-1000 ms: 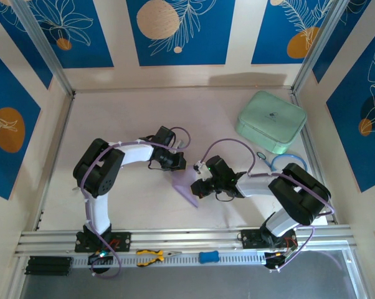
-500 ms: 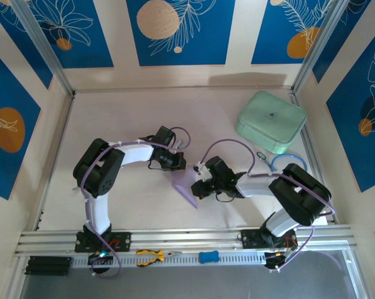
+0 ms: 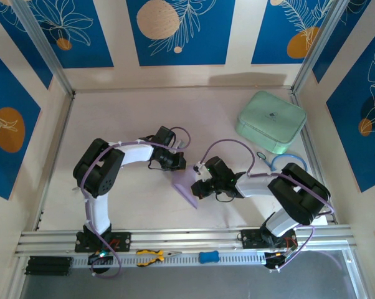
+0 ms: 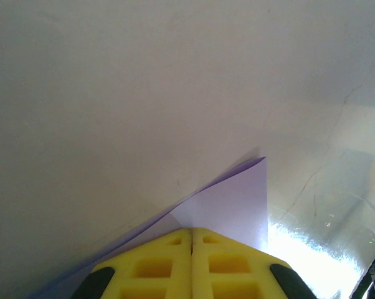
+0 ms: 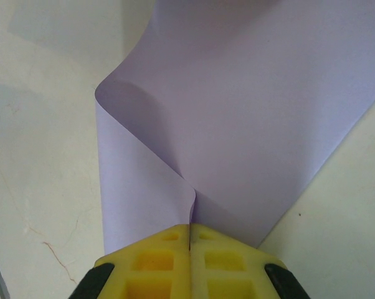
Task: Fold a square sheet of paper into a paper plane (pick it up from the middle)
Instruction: Third fold the triangle at the center of the table.
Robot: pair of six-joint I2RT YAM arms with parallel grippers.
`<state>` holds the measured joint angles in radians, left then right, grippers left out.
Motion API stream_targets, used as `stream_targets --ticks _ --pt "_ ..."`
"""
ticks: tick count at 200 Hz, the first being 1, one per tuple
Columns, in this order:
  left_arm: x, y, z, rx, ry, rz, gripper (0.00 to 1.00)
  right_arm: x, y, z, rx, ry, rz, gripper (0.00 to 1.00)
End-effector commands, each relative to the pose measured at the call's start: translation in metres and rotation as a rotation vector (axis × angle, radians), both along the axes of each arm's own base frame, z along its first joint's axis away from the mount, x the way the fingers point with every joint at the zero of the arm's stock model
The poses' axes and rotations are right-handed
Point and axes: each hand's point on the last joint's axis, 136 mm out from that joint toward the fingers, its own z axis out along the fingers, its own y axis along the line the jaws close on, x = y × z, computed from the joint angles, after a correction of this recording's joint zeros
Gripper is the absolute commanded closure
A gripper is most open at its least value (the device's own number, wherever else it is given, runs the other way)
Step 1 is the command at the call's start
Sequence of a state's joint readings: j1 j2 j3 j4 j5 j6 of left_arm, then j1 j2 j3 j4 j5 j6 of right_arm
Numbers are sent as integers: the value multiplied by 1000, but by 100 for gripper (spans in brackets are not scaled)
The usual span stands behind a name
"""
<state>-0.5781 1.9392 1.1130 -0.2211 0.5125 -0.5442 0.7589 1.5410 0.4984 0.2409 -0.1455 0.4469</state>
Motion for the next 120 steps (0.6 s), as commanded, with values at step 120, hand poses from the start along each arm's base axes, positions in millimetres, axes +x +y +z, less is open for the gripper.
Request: stream_targets --ticks 120 --pt "14 15 67 31 -176 67 68 -5 -2 -14 -36 40 -4 98"
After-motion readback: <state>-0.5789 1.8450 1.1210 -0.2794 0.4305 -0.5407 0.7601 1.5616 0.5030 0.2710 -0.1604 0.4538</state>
